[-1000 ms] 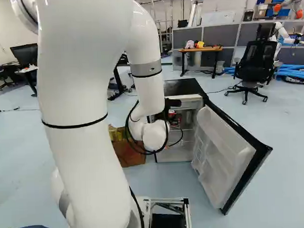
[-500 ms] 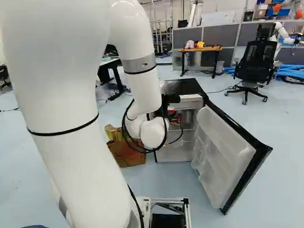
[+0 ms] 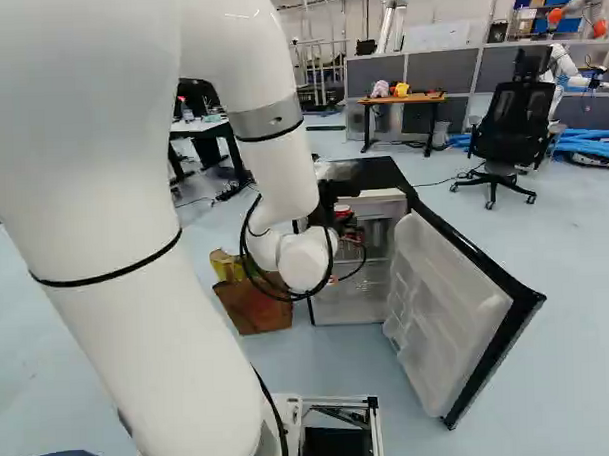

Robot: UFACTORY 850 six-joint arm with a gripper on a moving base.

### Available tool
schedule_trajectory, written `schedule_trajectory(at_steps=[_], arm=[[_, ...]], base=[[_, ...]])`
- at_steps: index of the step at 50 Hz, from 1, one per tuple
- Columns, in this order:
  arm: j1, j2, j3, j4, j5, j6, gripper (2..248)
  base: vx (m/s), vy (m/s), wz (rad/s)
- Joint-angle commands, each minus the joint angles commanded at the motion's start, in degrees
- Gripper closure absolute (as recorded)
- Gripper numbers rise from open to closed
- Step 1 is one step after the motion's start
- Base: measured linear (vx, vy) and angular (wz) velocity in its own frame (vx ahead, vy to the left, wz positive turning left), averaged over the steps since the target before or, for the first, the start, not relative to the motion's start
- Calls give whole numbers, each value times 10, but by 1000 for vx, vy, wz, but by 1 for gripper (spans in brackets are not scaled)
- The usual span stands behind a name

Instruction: Grab a drink from the fridge

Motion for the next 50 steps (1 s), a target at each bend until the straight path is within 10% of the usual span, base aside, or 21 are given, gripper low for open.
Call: schedule_trajectory(at_steps=[50], arm=[[16,49,-29,43,-22,0,159]], base=[[0,0,0]])
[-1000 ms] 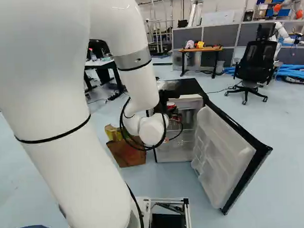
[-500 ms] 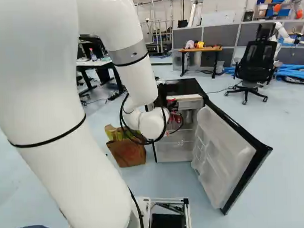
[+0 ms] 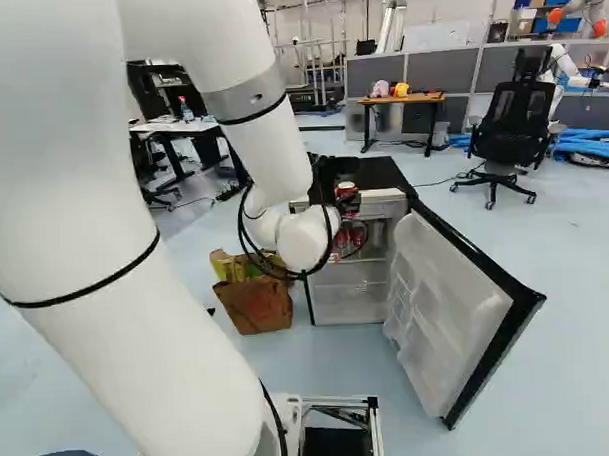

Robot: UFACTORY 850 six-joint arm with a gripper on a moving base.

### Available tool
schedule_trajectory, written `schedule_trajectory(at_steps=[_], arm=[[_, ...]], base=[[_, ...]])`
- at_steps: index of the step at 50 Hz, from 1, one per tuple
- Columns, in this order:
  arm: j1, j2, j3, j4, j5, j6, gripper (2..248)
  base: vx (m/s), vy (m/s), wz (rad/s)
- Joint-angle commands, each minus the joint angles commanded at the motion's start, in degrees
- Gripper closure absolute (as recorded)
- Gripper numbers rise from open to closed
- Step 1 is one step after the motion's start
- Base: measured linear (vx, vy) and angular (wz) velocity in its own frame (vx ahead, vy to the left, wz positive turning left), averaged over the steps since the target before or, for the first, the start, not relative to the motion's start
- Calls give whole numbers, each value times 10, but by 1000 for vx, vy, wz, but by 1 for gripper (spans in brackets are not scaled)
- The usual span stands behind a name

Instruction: Grab a drink from the fridge

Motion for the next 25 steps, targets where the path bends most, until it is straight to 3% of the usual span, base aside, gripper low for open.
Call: schedule_trajectory(at_steps=[25], arm=[[17,17,-20,34,-15,0,159]], base=[[0,0,0]])
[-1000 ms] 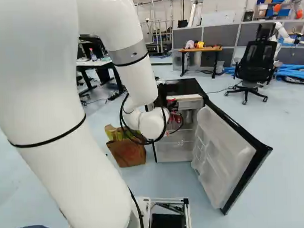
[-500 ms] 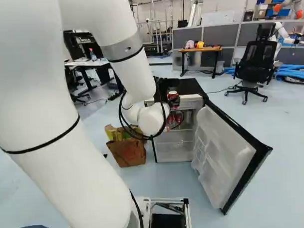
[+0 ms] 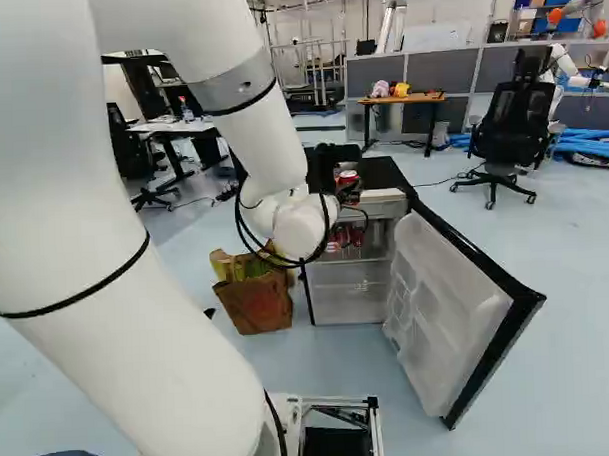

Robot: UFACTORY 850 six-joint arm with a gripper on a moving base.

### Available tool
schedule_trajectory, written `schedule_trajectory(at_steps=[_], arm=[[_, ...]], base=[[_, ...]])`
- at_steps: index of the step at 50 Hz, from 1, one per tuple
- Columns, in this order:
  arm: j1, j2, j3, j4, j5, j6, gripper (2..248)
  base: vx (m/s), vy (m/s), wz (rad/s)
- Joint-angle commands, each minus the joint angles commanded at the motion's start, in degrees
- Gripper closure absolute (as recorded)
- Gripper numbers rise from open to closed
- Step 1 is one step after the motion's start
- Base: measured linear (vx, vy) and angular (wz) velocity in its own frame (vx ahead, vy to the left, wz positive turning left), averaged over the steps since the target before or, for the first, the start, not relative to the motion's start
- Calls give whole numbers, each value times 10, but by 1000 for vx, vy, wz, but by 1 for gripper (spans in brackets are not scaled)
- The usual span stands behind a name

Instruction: Grab a drink from the fridge

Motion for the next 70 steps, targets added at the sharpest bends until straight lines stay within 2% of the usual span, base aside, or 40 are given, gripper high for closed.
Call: schedule_trajectory(at_steps=[8,70], arm=[[7,1,-10,10,-5,0,159],[67,-90,-108,68,-38,0,159]], base=[[0,0,0],[0,0,0]])
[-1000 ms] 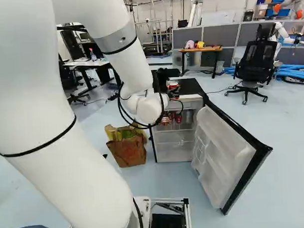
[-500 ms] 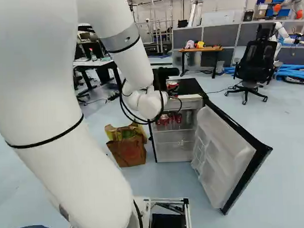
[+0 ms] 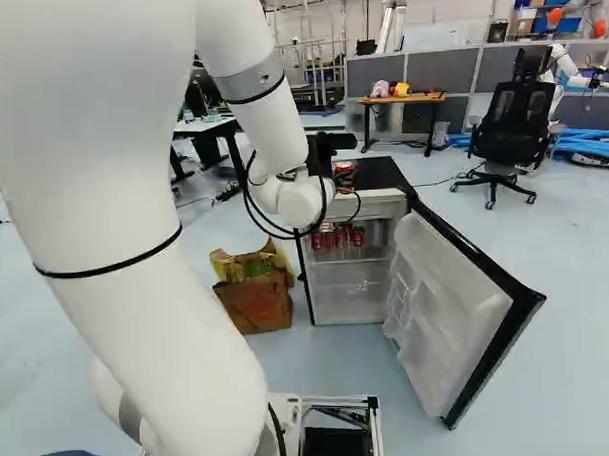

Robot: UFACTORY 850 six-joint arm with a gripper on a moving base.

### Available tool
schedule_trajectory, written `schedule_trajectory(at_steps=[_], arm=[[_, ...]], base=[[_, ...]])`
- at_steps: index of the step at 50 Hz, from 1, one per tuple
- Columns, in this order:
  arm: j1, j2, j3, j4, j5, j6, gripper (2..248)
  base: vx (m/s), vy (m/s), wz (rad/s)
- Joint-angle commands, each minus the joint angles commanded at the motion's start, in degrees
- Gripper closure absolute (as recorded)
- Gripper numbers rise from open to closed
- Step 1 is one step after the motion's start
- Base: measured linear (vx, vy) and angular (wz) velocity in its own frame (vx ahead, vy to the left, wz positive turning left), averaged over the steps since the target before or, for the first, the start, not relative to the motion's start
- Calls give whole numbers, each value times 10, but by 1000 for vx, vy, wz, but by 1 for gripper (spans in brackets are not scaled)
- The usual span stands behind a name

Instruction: Grab a drink from the fridge

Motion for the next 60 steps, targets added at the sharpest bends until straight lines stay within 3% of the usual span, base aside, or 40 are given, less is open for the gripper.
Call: schedule_trajectory(at_steps=[60], arm=[[57,-80,-93,59,-30,0,159]], base=[[0,0,0]])
